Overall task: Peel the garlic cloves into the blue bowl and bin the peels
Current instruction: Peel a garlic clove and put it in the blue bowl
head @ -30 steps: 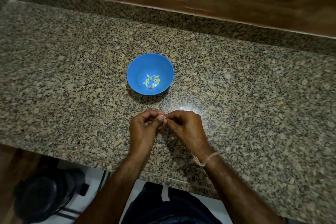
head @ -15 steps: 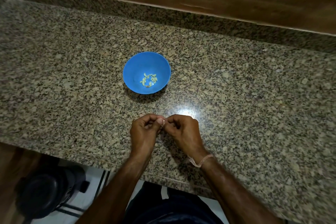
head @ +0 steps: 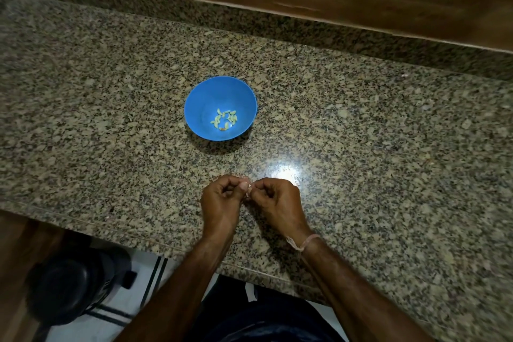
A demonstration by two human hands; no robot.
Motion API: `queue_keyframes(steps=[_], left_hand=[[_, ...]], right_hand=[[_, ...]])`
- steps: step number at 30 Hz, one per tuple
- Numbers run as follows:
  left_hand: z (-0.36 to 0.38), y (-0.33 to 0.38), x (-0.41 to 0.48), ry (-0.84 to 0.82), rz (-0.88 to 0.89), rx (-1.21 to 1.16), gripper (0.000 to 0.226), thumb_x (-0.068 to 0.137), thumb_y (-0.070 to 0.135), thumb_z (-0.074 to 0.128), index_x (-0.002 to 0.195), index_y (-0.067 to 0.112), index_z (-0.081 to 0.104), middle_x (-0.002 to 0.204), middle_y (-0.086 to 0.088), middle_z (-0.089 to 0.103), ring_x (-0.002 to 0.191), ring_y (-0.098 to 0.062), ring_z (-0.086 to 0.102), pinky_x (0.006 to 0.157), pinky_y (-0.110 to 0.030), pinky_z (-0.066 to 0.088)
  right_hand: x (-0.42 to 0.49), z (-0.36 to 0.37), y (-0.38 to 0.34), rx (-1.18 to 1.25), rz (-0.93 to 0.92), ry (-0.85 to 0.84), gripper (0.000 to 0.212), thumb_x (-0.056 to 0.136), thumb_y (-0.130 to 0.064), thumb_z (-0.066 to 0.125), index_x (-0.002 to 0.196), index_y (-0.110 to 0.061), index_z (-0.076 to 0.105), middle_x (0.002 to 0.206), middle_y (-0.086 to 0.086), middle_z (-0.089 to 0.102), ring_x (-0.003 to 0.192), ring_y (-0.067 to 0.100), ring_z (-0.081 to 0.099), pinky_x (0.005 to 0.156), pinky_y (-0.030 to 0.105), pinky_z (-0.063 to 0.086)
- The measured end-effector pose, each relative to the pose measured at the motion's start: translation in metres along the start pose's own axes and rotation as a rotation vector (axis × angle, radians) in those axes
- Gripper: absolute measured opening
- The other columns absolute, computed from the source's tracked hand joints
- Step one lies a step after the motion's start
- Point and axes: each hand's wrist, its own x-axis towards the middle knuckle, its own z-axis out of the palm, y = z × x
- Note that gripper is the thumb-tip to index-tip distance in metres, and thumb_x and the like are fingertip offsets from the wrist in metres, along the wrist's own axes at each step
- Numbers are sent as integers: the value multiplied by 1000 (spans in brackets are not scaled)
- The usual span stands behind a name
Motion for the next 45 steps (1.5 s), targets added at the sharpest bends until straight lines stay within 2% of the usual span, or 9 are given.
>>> queue_keyframes(steps=[6, 10, 15, 18, 21, 24, 30, 36, 45], left_hand=[[2, 0, -5, 27, -47, -35, 16, 92, 3, 72, 85, 17, 75, 77, -1, 76, 70, -13, 71, 64, -26, 59], [2, -1, -1, 43, -85, -90, 9, 93, 7, 73, 90, 14, 75, 76, -3, 76, 69, -14, 70, 61, -26, 56], [0, -3, 0, 43, -62, -81, 5, 94, 11, 73, 92, 15, 76, 80, -4, 77, 75, -19, 72, 68, -33, 60], [-2, -2, 2, 32, -14, -20, 9, 95, 6, 70, 90, 13, 73, 78, -2, 76, 68, -12, 72, 58, -22, 56], [-3, 1, 2, 4, 67, 112, 12, 97, 7, 68, 88, 14, 69, 80, 2, 72, 62, 1, 67, 52, -14, 51], [-5, -3, 7, 3, 94, 177, 8, 98, 10, 67, 91, 14, 67, 82, 2, 70, 64, 2, 67, 52, -11, 49], [-11, -10, 31, 10, 164, 251, 7, 92, 11, 74, 90, 16, 70, 80, 5, 70, 76, -11, 66, 67, -27, 51], [-21, -15, 47, -45, 286, 357, 11, 90, 20, 78, 92, 22, 68, 85, 3, 66, 78, -14, 63, 67, -30, 51], [-48, -46, 1, -104, 342, 456, 10, 98, 21, 60, 98, 30, 63, 97, 8, 62, 80, -10, 63, 64, -28, 51]], right_hand=[[1, 2, 2, 44, 48, -14, 17, 97, -17, 71, 83, -11, 79, 74, 2, 77, 70, 19, 75, 68, 39, 62], [3, 12, 6, 91, 92, -2, 20, 98, -26, 72, 84, -13, 79, 76, 5, 78, 75, 27, 77, 75, 52, 64], [2, 17, 8, 160, 107, 56, 15, 96, -21, 75, 88, -10, 79, 78, 7, 78, 76, 27, 77, 74, 41, 64], [0, 24, 1, 418, 241, 77, 18, 95, -15, 76, 91, 3, 75, 79, 21, 75, 71, 29, 69, 68, 35, 59], [-2, 34, -4, 556, 351, 115, 20, 95, -15, 76, 91, 5, 74, 78, 18, 71, 72, 27, 66, 67, 31, 58], [0, 39, -5, 471, 333, 147, 17, 99, -13, 71, 87, 0, 72, 77, 21, 71, 73, 25, 68, 68, 34, 58], [7, 33, -4, 420, 295, 259, 11, 100, 1, 59, 97, 8, 67, 83, 21, 75, 71, 28, 71, 63, 32, 57], [-5, 13, 12, 22, 156, 256, 8, 86, -8, 80, 88, -16, 77, 82, 1, 78, 81, 21, 75, 75, 31, 63], [-46, 16, 21, -294, 79, 284, 9, 85, -10, 82, 83, -19, 82, 80, -11, 78, 77, 0, 72, 76, 25, 61]])
